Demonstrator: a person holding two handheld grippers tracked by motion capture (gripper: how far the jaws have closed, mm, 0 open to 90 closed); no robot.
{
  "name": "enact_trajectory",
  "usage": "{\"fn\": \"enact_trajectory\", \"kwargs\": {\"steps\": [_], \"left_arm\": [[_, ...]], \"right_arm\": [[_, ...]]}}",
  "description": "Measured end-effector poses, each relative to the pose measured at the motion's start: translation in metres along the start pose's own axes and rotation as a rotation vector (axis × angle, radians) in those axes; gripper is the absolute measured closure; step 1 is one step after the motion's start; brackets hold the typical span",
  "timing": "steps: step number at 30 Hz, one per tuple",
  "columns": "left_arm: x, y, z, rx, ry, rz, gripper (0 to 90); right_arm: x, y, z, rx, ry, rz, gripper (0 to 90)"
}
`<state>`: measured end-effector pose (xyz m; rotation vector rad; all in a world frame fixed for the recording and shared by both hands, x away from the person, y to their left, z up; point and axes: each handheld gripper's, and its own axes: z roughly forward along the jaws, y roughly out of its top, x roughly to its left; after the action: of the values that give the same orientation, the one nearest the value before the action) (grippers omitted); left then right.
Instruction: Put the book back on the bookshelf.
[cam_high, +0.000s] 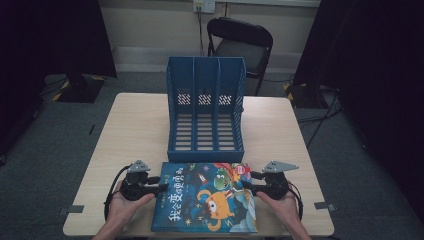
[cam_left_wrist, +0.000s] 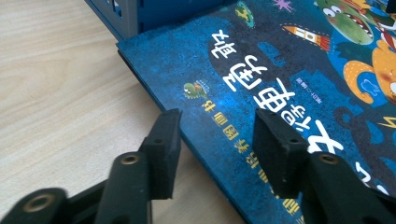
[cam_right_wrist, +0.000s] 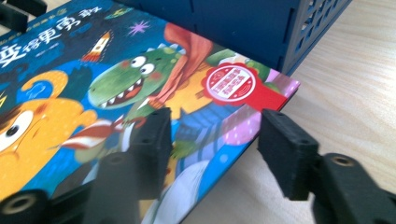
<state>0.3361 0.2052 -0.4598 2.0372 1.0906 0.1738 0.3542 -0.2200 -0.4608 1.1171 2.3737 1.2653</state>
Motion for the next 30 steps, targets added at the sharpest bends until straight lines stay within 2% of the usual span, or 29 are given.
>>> {"fn": "enact_trajectory", "kwargs": {"steps": [2, 4, 7, 12, 20, 23, 30], "left_arm": [[0.000, 0.000, 0.000, 0.004, 0.005, 0.001, 48.5], [0.000, 0.000, 0.001, -0.004, 0.002, -0.004, 47.2], [0.000, -0.002, 0.001, -0.010, -0.003, -0.004, 46.6], [0.002, -0.002, 0.000, -0.005, -0.017, 0.002, 48.7], [0.003, -0.003, -0.001, -0.009, -0.045, -0.023, 52.7], [0.000, -0.002, 0.001, -0.005, -0.033, -0.010, 52.4], [-0.002, 0.003, 0.004, 0.011, -0.040, 0.008, 52.3]], "right_arm": [[-0.002, 0.002, 0.004, 0.002, -0.018, 0.010, 31.1], [-0.006, 0.003, 0.009, 0.000, -0.014, 0.030, 26.5], [-0.008, 0.003, 0.013, -0.004, 0.026, 0.060, 26.2], [-0.002, 0.002, 0.009, -0.001, 0.008, 0.053, 30.0], [0.008, -0.007, -0.002, 0.008, 0.005, 0.056, 30.4], [0.013, -0.013, -0.009, 0.007, 0.002, 0.052, 30.6], [0.026, -0.026, -0.026, 0.014, 0.001, 0.042, 32.0]]}}
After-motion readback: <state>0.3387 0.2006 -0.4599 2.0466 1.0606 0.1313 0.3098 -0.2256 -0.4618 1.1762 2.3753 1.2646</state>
